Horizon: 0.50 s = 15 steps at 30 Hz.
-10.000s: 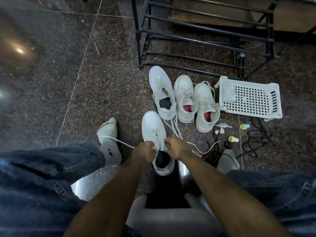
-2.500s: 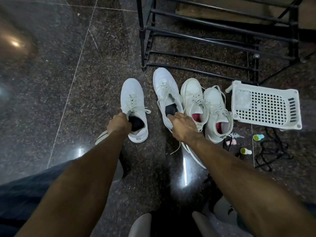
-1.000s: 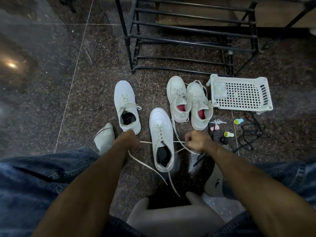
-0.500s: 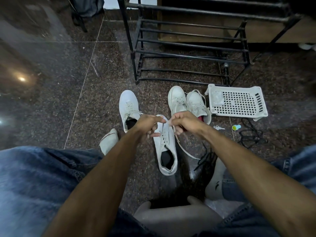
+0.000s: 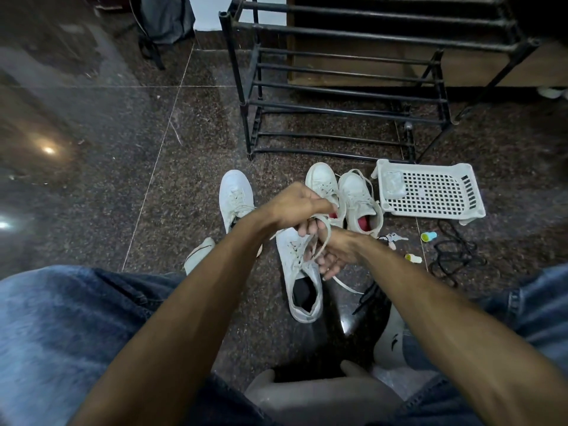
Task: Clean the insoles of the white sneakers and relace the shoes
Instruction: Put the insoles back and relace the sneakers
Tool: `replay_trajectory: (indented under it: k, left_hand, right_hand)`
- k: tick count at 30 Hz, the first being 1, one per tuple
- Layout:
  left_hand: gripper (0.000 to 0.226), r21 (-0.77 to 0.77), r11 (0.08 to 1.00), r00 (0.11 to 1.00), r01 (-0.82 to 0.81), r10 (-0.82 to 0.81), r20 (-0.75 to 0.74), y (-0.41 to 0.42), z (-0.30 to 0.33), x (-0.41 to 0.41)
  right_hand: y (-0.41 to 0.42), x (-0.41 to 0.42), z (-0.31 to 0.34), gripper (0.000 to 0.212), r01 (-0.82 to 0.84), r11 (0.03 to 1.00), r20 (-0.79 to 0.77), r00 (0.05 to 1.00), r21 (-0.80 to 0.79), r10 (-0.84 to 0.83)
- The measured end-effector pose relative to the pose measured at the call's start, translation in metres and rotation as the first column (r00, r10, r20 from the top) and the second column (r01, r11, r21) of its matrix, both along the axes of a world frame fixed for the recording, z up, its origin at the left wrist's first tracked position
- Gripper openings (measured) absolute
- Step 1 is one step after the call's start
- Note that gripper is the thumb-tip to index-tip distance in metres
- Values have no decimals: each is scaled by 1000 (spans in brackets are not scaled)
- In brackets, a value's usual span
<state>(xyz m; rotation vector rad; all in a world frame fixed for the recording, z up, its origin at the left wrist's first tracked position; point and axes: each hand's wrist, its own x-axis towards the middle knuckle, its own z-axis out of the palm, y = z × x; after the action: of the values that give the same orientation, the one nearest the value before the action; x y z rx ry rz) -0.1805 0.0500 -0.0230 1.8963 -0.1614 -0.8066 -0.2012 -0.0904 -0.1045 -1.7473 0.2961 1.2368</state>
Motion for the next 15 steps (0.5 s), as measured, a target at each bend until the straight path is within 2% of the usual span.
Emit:
replay_trajectory:
  k: [3, 5, 7, 10, 12, 15]
  left_hand:
    - [36, -26, 997, 997, 75, -75, 19, -3, 8, 2]
    - [37, -76, 989, 992, 129, -128, 21, -3, 11, 2]
    - [35, -123, 983, 990, 138, -135, 33, -1, 13, 3]
    - [32, -164, 982, 995, 91, -86, 41, 0, 13, 4]
    - [25, -189, 980, 997, 69, -64, 32, 1, 14, 4]
    - [32, -199, 980, 1000, 25, -21, 21, 4, 15, 5]
  right_hand:
    - [-5, 5, 11, 50, -21, 992, -104, 994, 126, 35]
    - [-13, 12, 17, 35, 32, 982, -63, 998, 188, -21]
    - [-22, 21, 20, 33, 108, 969, -32, 994, 223, -104]
    - [-36, 35, 25, 34, 159, 954, 26, 985, 255, -172]
    - [-42, 43, 31, 21, 227, 926, 79, 962, 301, -261]
    - [-50, 48, 37, 10, 279, 894, 205, 909, 349, -363]
